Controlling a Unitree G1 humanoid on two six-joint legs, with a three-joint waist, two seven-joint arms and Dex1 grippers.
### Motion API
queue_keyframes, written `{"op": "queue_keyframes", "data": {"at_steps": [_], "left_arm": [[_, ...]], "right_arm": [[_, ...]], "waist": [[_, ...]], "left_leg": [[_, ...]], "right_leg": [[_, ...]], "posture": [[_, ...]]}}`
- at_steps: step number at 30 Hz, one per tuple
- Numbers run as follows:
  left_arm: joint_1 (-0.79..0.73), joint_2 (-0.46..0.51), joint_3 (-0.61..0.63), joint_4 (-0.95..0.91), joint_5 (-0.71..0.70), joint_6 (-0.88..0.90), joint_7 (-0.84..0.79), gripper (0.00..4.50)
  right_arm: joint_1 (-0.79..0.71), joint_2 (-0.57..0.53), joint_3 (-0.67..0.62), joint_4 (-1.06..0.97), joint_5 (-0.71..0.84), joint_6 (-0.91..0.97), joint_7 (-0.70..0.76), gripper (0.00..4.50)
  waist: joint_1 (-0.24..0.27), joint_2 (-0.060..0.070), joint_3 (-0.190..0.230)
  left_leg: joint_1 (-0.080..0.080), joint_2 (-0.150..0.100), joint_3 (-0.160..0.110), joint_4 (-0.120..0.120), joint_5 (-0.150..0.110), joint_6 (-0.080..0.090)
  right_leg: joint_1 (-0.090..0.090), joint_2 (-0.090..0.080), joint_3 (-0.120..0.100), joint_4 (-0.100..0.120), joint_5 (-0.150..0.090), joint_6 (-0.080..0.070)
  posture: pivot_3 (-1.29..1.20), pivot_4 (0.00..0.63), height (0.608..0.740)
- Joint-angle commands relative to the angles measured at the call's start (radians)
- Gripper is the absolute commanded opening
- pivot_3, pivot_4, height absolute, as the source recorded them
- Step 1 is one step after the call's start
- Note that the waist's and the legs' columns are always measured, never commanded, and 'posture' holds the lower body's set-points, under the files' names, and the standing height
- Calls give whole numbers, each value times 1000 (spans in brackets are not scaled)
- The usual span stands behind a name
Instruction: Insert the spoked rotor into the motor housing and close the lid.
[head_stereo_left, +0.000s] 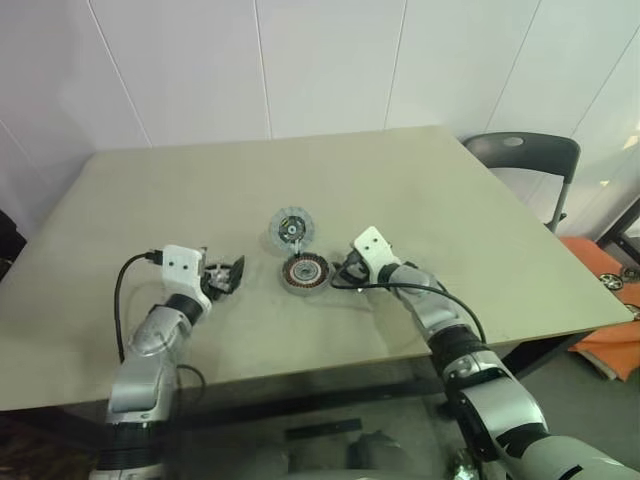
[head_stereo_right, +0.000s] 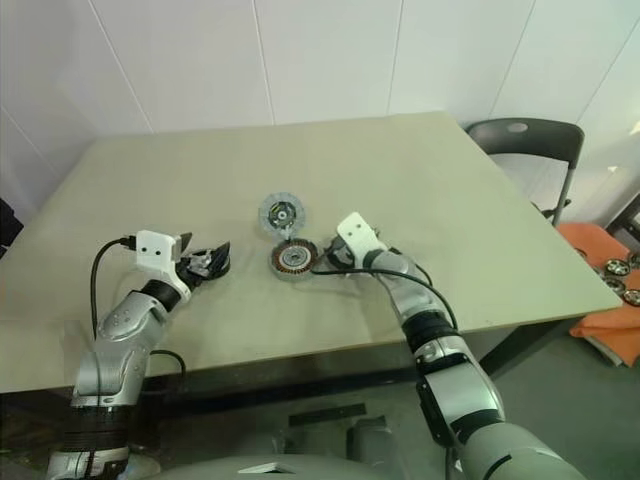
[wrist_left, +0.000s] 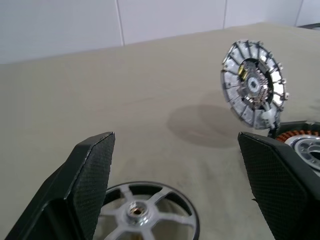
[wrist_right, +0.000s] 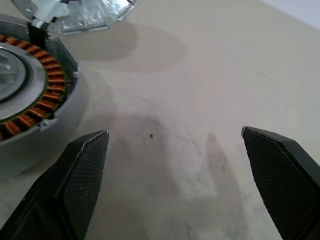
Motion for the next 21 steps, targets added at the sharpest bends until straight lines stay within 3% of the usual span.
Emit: {"op": "queue_keyframes", "data": {"at_steps": [1, 21], "left_arm": [[-21, 9, 9, -18, 0, -12, -2, 4184], [4, 4, 13, -33, 6, -19, 13, 4184]], "right_arm": [[-14, -4, -11, -52, 0, -6, -8, 4439], [-25, 3, 3, -46, -16, -11, -6, 4439]], "waist": [[0, 0, 0], [1, 0, 0]], "left_leg": [[0, 0, 0, 0, 0, 0], [0, 0, 0, 0, 0, 0]], "right_leg": [[0, 0, 0, 0, 0, 0], [0, 0, 0, 0, 0, 0]], "posture": [[0, 0, 740], [0, 0, 740]]}}
